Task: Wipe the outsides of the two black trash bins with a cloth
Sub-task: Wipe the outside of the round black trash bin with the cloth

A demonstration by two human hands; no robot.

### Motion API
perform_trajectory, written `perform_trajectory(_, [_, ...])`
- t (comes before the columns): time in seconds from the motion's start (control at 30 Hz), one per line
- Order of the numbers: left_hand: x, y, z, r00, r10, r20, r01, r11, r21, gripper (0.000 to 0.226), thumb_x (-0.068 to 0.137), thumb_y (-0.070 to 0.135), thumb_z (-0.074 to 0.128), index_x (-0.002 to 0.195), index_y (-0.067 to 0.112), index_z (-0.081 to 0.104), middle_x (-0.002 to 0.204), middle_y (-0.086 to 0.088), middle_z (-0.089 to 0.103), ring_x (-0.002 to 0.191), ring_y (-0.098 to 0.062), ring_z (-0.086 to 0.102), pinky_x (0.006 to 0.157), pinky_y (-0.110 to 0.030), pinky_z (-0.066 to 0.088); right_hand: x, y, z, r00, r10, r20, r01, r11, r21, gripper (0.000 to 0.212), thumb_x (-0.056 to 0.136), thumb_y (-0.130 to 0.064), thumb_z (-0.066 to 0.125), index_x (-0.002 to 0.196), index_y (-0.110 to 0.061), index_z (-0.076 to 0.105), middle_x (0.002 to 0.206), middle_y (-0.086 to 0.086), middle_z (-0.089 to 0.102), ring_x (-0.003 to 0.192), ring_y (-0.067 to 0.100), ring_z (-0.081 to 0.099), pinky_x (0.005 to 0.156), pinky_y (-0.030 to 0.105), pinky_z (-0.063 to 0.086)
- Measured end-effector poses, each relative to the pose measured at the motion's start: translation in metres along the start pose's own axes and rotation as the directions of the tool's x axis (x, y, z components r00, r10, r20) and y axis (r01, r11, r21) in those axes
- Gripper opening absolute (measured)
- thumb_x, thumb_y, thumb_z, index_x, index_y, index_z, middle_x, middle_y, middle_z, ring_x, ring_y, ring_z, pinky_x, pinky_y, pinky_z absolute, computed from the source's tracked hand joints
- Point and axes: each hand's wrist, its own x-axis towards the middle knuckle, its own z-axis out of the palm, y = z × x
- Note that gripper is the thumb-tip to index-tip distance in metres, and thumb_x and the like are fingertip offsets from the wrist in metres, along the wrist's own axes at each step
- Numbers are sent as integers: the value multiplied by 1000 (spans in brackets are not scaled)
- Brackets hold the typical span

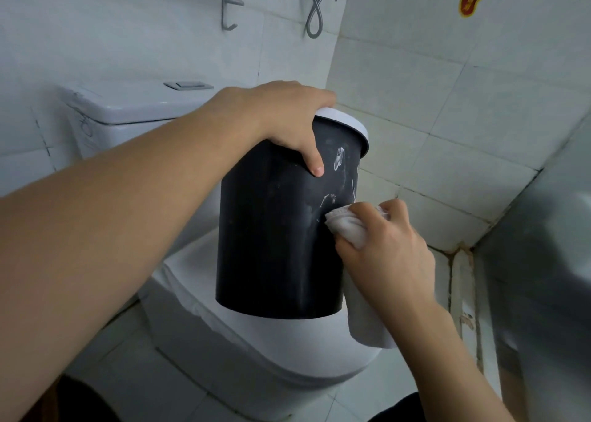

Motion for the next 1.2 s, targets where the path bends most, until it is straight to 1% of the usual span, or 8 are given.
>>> perform_trajectory(0.1, [2, 2, 1, 1000, -3, -1, 3, 1000, 4, 72, 46, 61, 88, 92, 30, 42, 85, 8, 50, 75, -14, 48, 64, -35, 40, -1, -16, -1, 994, -79, -75, 81, 997, 15, 18, 82, -40, 62, 99, -33, 62, 100, -3, 45, 66, 19, 41, 50, 27, 34])
perform_trajectory(0.23, [2, 4, 1, 1000, 2, 4, -2, 1000, 5, 72, 45, 60, 89, 90, 31, 41, 85, 8, 50, 74, -10, 46, 63, -35, 39, -6, -34, 1, 979, -184, -87, 184, 983, -3, 23, 75, -36, 68, 97, -32, 63, 98, -2, 51, 66, 21, 53, 44, 24, 31])
perform_trajectory(0.4, [-1, 3, 0, 1000, 14, 1, -14, 1000, 12, 72, 49, 59, 89, 93, 27, 43, 86, 7, 52, 80, -20, 51, 63, -35, 38, -1, -14, 2, 990, -107, -90, 110, 993, 31, 23, 80, -39, 64, 103, -36, 63, 103, -3, 48, 71, 22, 54, 49, 27, 36])
perform_trajectory(0.5, [-1, 3, 0, 1000, 17, 2, -17, 1000, 15, 73, 49, 59, 89, 95, 26, 43, 86, 7, 52, 79, -19, 50, 63, -35, 38, 7, -4, 2, 998, -25, -60, 27, 999, 29, 23, 84, -43, 60, 107, -37, 61, 108, -4, 45, 71, 20, 43, 56, 29, 34])
perform_trajectory(0.77, [-1, 5, -1, 1000, 27, 0, -27, 1000, 14, 72, 47, 60, 89, 92, 29, 41, 84, 9, 51, 76, -15, 48, 60, -34, 35, 7, -23, 0, 982, -141, -122, 155, 982, 109, 22, 81, -49, 64, 99, -37, 63, 102, -5, 49, 68, 21, 50, 52, 29, 40])
perform_trajectory(0.87, [-3, 5, -1, 1000, 20, 3, -20, 1000, 16, 71, 49, 61, 88, 93, 30, 41, 83, 10, 50, 76, -16, 49, 60, -34, 34, 10, -9, 2, 994, -57, -92, 71, 985, 154, 24, 82, -49, 64, 103, -39, 61, 104, -7, 48, 76, 26, 59, 58, 32, 46])
perform_trajectory(1.0, [-4, 8, -2, 999, 32, -7, -32, 999, 21, 70, 52, 59, 88, 95, 28, 42, 82, 10, 48, 81, -22, 49, 57, -32, 32, 17, 3, 3, 997, 38, -72, -25, 984, 178, 26, 83, -49, 63, 107, -40, 60, 108, -8, 48, 81, 27, 59, 61, 32, 41])
perform_trajectory(1.2, [-5, 6, -2, 1000, 21, -1, -21, 1000, 7, 70, 50, 58, 89, 91, 30, 40, 84, 9, 48, 76, -17, 47, 58, -33, 33, 6, -17, 1, 983, -127, -134, 145, 980, 136, 25, 79, -43, 66, 103, -37, 63, 106, -5, 51, 72, 25, 57, 53, 30, 43])
